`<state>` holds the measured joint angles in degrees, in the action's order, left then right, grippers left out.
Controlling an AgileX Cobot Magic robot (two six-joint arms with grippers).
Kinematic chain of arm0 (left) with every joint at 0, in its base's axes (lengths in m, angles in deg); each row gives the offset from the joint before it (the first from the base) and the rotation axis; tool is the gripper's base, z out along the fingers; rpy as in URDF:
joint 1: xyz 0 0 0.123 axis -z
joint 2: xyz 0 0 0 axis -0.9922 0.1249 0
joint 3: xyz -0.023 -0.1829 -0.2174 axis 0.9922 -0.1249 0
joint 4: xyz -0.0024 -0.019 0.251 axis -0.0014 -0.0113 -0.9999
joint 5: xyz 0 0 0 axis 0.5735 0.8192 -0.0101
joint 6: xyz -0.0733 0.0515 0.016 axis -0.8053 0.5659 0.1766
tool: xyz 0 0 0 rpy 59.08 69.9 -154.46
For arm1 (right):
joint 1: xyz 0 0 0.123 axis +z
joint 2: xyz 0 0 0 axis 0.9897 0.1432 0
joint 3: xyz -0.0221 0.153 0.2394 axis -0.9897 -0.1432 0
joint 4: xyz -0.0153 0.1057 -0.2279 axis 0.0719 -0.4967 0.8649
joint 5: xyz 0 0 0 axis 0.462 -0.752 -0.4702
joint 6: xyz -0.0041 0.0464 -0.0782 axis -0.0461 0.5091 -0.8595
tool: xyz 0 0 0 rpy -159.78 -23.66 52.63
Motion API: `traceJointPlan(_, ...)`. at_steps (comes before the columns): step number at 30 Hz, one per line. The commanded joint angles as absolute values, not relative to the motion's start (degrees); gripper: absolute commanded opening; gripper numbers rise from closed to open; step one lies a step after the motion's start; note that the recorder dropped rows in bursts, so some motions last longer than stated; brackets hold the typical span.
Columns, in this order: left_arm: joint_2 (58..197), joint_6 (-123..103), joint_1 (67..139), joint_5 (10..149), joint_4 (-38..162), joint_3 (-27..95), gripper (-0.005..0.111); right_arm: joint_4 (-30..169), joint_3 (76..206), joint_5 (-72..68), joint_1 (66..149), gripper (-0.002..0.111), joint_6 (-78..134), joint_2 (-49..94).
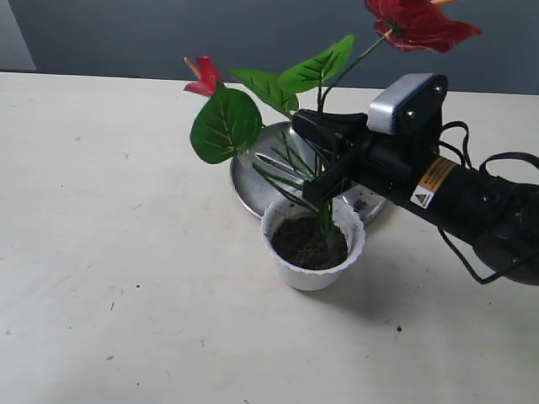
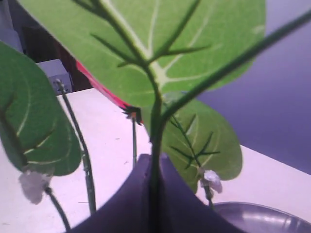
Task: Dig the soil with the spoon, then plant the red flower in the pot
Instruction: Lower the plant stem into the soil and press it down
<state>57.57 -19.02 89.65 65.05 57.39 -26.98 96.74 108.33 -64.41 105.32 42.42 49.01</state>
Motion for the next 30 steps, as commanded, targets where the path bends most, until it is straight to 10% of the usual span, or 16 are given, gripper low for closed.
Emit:
traceJointPlan(1,57.5,-19.3,90.0,65.8,57.4,-26.8,0.001,96.8,111.0,-63.0,105.2,0.000,42.4,49.3)
traceJointPlan(30,57.5,-19.3,90.0,65.8,57.4,-26.8,0.001,102.1,115.5,-49.4,108.8,0.000,43.7,55.9)
